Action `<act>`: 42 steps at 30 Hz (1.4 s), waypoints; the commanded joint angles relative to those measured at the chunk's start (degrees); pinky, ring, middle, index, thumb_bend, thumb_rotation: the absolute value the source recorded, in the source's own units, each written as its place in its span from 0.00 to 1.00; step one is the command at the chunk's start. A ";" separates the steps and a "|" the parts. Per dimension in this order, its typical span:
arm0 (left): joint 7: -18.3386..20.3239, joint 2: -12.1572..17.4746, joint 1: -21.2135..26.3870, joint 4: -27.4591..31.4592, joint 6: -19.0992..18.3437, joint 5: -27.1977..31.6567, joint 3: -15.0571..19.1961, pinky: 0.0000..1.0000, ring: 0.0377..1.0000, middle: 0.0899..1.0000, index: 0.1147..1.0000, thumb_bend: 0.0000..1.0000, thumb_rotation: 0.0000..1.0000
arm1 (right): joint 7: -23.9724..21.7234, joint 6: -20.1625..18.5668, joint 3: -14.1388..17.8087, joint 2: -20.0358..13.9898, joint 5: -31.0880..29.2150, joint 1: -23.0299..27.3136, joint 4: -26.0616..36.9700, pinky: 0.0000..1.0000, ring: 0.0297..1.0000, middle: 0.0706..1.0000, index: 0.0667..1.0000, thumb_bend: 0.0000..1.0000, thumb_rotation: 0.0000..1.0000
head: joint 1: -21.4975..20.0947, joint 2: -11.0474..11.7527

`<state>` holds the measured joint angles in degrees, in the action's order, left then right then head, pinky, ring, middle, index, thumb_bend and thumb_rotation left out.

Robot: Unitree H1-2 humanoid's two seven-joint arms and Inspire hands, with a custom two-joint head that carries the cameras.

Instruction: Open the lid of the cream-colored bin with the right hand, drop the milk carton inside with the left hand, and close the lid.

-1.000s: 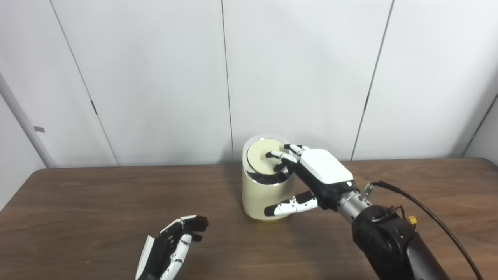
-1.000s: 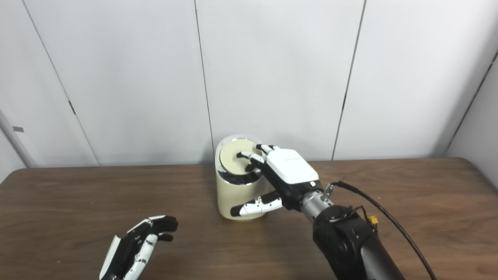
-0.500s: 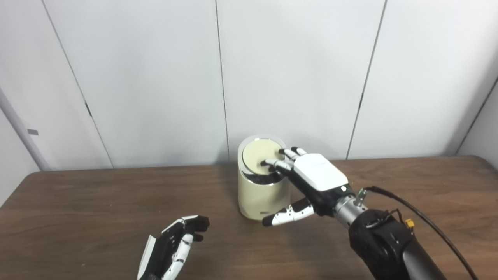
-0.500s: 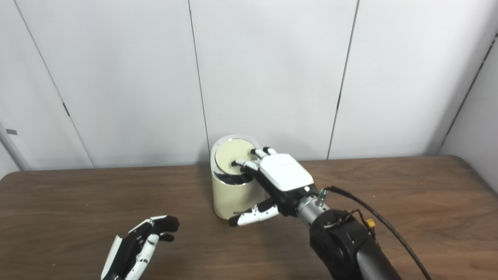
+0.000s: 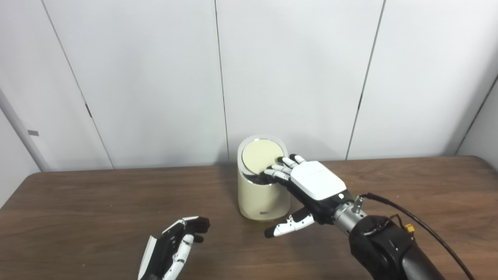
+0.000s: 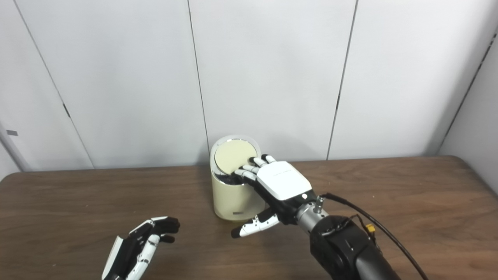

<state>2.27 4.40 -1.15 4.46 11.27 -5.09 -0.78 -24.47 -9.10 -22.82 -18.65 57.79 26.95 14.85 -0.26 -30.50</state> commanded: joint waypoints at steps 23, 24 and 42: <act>-0.08 0.31 1.88 0.18 1.84 0.46 0.00 0.65 0.69 0.67 0.65 0.20 0.69 | 11.96 4.00 9.69 3.77 -7.67 -3.17 4.87 0.88 0.88 0.84 0.83 0.69 0.65 | -0.21 0.69; -0.08 0.21 1.85 0.24 1.77 0.67 0.02 0.65 0.69 0.67 0.65 0.19 0.69 | 12.77 4.08 10.53 3.86 -8.42 -3.38 5.09 0.88 0.90 0.87 0.86 0.69 0.64 | -0.17 0.69; -2.32 0.76 1.58 0.10 2.94 -4.91 0.21 0.60 0.66 0.64 0.63 0.19 0.36 | 29.09 21.67 26.36 9.94 -42.37 -22.73 -0.71 0.53 0.63 0.65 0.65 0.25 0.53 | -0.20 0.48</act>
<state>0.99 4.68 -0.68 3.62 11.77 -8.94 -0.79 3.08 7.53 2.72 -9.14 19.07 3.92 13.58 -0.44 -29.97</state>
